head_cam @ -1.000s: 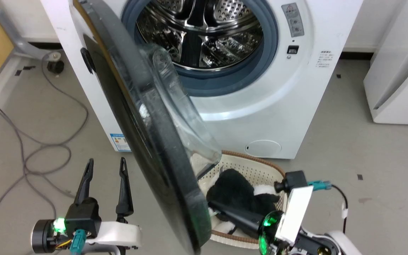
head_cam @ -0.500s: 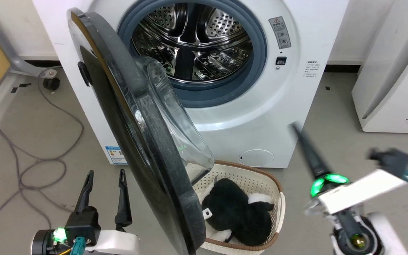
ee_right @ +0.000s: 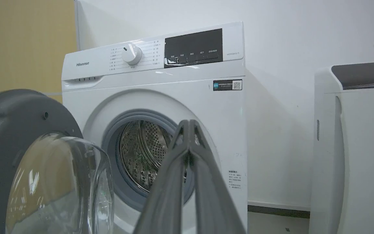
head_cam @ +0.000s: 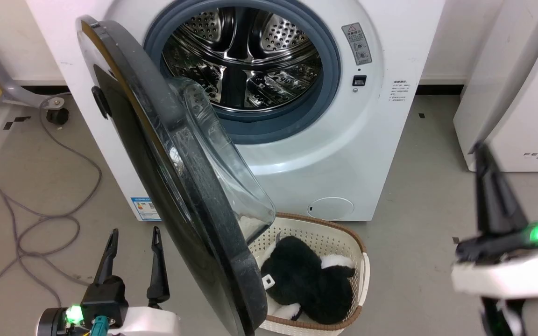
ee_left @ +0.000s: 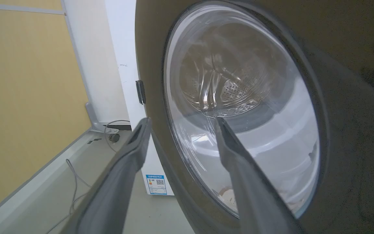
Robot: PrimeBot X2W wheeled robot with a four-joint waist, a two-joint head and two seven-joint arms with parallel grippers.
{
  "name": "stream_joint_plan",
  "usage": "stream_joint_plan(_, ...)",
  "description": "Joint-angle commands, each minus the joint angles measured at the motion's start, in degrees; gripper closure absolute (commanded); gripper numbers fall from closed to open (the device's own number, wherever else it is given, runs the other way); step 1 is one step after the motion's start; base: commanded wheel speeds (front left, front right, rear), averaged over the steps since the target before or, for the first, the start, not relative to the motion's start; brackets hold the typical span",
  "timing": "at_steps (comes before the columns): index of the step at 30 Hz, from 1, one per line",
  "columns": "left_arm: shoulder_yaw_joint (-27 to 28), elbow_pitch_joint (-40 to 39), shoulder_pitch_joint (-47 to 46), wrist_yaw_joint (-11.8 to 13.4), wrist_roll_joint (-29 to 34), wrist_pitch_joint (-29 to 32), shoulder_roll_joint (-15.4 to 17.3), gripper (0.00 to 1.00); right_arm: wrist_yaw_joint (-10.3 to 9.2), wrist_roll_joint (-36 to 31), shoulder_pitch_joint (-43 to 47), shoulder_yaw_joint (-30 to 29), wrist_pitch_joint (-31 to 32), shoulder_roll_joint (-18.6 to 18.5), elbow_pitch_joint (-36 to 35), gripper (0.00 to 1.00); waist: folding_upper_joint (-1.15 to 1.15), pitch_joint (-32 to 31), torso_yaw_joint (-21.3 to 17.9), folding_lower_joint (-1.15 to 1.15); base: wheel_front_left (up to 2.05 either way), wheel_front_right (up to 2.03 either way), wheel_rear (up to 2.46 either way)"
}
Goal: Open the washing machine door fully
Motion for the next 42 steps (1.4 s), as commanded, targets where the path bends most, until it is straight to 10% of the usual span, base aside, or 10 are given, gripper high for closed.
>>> stream_joint_plan(1, 0.14, -0.2, 0.42, -0.17, 0.11, -0.3, 0.2, 0.0, 0.05, -2.12, 1.51, -0.14, -0.23, 0.33, -0.65, 1.0, 0.0, 0.01, -0.01, 0.0, 0.0, 0.0, 0.0)
stream_joint_plan(6, -0.07, -0.15, 0.19, -0.22, 0.09, -0.3, 0.15, 0.0, 0.05, -14.15, 5.93, -1.24, -0.24, 2.57, -2.75, 1.0, 0.0, 0.02, 0.21, 0.0, 0.0, 0.0, 0.0)
stream_joint_plan(16, -0.14, 0.12, 0.33, -0.07, -0.01, -0.3, 0.08, 0.0, 0.05, -15.29, 12.59, -2.65, -0.24, 5.36, 5.86, 1.0, 0.0, -0.33, 0.62, 0.0, 0.0, 0.0, 0.0)
stream_joint_plan(19, -0.21, 0.21, 0.43, -0.13, 0.0, -0.3, 0.07, 0.0, 0.05, -14.58, 13.12, -3.2, -0.24, 5.51, 8.71, 0.0, 0.0, -0.45, 0.75, 0.0, 0.0, 0.0, 0.0)
stream_joint_plan(32, 0.68, -1.03, 0.63, 0.49, -0.35, -0.3, 0.01, 0.0, 0.05, -10.71, 13.17, -4.68, -0.25, 5.57, 10.42, 0.0, 0.0, -1.18, 1.02, 0.0, 0.0, 0.0, 0.0)
stream_joint_plan(34, 1.44, -2.27, 0.26, 0.98, -0.49, -0.3, 0.0, 1.0, 0.05, -10.75, 13.1, -4.84, -0.25, 5.57, 10.26, 0.0, 0.0, -1.25, 1.14, 0.0, 0.0, 0.0, 0.0)
stream_joint_plan(42, 3.57, -11.18, -3.89, 0.84, -0.11, -0.3, 0.22, 1.0, 0.05, -10.79, 13.46, -4.91, -0.25, 5.57, 9.79, 0.0, 0.0, -1.38, 1.59, 0.0, 0.0, 0.0, 0.0)
